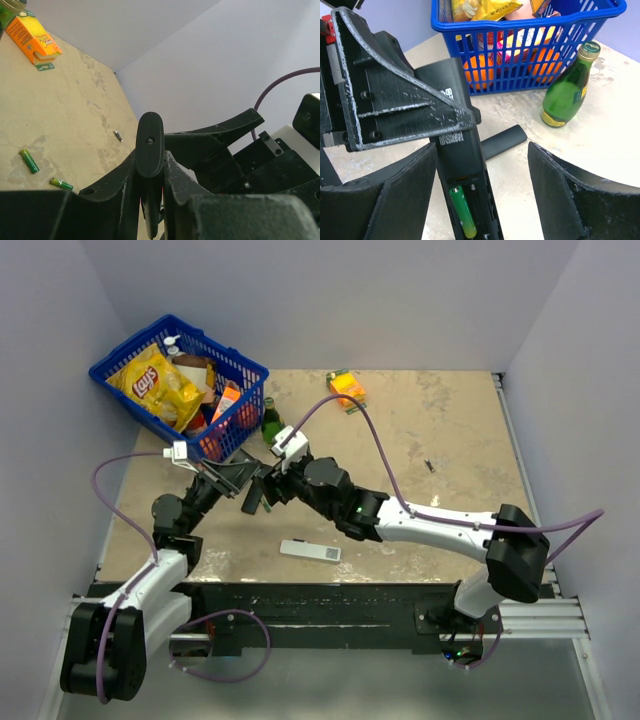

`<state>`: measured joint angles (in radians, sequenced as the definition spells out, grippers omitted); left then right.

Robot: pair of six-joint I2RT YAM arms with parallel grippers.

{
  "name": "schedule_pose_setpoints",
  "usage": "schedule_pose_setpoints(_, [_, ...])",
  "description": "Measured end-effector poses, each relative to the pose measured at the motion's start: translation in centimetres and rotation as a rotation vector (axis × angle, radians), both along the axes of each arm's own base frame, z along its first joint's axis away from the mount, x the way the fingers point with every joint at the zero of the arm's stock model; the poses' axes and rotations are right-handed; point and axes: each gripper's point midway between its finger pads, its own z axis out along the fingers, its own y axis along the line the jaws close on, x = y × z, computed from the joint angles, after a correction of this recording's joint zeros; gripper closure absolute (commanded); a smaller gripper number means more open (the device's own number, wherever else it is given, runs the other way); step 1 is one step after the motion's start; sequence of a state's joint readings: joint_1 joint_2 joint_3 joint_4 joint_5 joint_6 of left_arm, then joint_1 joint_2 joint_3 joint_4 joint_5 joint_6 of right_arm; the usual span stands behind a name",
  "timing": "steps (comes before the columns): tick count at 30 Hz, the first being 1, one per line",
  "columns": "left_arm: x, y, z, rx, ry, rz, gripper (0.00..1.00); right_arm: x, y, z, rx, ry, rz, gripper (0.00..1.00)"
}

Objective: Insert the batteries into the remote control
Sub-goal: Load the battery into the remote control.

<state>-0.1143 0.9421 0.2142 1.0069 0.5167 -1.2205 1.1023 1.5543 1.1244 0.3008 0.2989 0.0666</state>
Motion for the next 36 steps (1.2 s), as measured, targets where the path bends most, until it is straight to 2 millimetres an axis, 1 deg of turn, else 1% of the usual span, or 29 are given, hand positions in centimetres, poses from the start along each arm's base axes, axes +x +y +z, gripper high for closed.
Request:
schedule_pose_setpoints(7, [-0.4,-0.3,0.1,0.005,-0.006,-0.022,1.00,0.0,-0.4,0.6,0.008,-0.004,-0.013,0.21])
schedule_pose_setpoints(8, [-0.4,-0.3,0.1,0.006,-0.006,-0.024,1.00,-0.1,-0.5,1.0,0.015,-0.004,-0.014,0.18])
schedule_pose_setpoints(10, [-0.4,-0.3,0.0,0.007,-0.006,-0.027,1.00,-0.2,-1.1,2.1,0.042,0.001,-0.019,0.17])
schedule_pose_setpoints(14, [-0.5,-0.4,0.0,0.008,-0.006,-0.030,1.00,-0.6,-2.6,4.8,0.133,0.038,-0.021,0.13])
schedule_pose_setpoints(17, [-0.5,-0.4,0.0,0.008,-0.007,-0.030,1.00,0.4,-4.4,6.3,0.221,0.111,-0.029,0.09])
schedule_pose_setpoints(19, [-0.5,-0.4,0.1,0.008,-0.007,-0.030,1.00,0.9,-5.4,6.5,0.267,0.157,-0.037,0.06])
schedule_pose_setpoints(20, [-0.5,-0.4,0.1,0.008,-0.007,-0.030,1.00,1.1,-5.9,6.4,0.287,0.182,-0.046,0.06])
schedule_pose_setpoints(22, [-0.5,-0.4,0.1,0.008,-0.008,-0.030,1.00,0.8,-6.3,5.7,0.309,0.240,-0.042,0.04])
schedule_pose_setpoints(24, [-0.4,-0.4,0.1,0.008,-0.009,-0.032,1.00,0.1,-6.0,4.7,0.318,0.294,-0.021,0.02])
schedule_pose_setpoints(27, [-0.4,-0.4,0.2,0.009,-0.011,-0.034,1.00,-0.9,-5.4,2.9,0.313,0.378,0.000,0.02])
schedule_pose_setpoints(35, [-0.4,-0.5,0.5,0.008,-0.026,-0.036,1.00,-1.9,-4.3,-1.4,0.307,0.541,0.005,0.03])
schedule_pose_setpoints(36, [-0.4,-0.5,0.5,0.008,-0.026,-0.037,1.00,-2.1,-4.1,-2.4,0.302,0.572,0.008,0.03])
